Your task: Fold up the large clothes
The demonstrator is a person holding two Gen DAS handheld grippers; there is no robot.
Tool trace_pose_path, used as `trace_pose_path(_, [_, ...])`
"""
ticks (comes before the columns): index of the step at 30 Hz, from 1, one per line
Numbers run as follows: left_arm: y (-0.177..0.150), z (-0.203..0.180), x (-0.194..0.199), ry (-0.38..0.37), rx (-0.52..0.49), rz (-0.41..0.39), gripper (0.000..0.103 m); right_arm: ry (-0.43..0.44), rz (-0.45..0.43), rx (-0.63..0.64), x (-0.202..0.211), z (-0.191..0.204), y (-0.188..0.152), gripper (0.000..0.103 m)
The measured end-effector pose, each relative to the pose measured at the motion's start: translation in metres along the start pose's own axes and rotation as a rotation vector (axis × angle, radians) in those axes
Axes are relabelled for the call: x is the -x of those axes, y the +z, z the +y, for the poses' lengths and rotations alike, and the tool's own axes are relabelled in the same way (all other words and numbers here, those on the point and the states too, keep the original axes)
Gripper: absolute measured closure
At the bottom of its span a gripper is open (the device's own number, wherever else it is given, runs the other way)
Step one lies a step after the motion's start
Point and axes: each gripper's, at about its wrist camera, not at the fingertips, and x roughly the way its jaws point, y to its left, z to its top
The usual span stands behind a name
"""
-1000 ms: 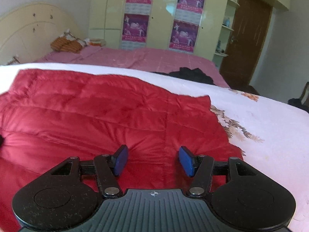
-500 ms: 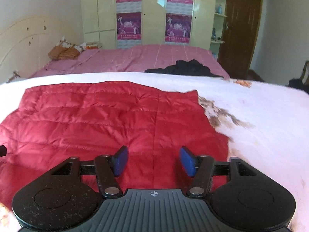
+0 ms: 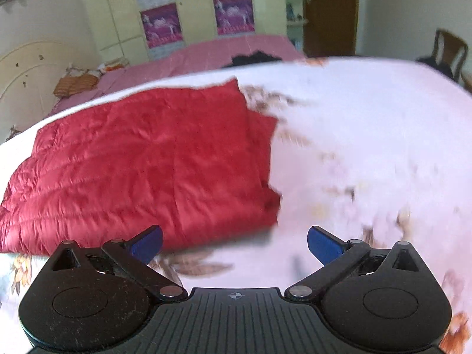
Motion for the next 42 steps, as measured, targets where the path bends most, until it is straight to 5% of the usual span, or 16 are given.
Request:
trace_pose_path(10, [0.017, -0.009, -0.043, -0.045, 0.021, -0.075, 0.009, 0.2, 0.02, -0.245, -0.033, -0.019, 0.015, 0.0])
trace_pose_path(13, [0.021, -0.009, -0.048, -0.057, 0.034, -0.104, 0.018, 0.238, 0.001, -0.331, -0.048, -0.024, 0.02, 0.002])
trace_pose_path(16, [0.022, -0.01, -0.049, -0.033, 0.025, -0.118, 0.038, 0.208, -0.022, -0.316, -0.053, -0.021, 0.026, 0.038])
trace_pose_path(25, [0.027, -0.023, -0.044, 0.034, -0.053, -0.075, 0.079, 0.194, -0.014, -0.185, -0.039, -0.002, 0.036, 0.079])
trace_pose_path(33, [0.016, -0.039, -0.012, 0.084, -0.188, -0.073, 0.084, 0.203, -0.025, -0.142, -0.015, -0.001, 0.037, 0.081])
trace_pose_path(42, [-0.035, -0.027, 0.044, 0.096, -0.299, -0.041, 0.084, 0.196, 0.008, -0.115, 0.038, -0.01, -0.019, 0.081])
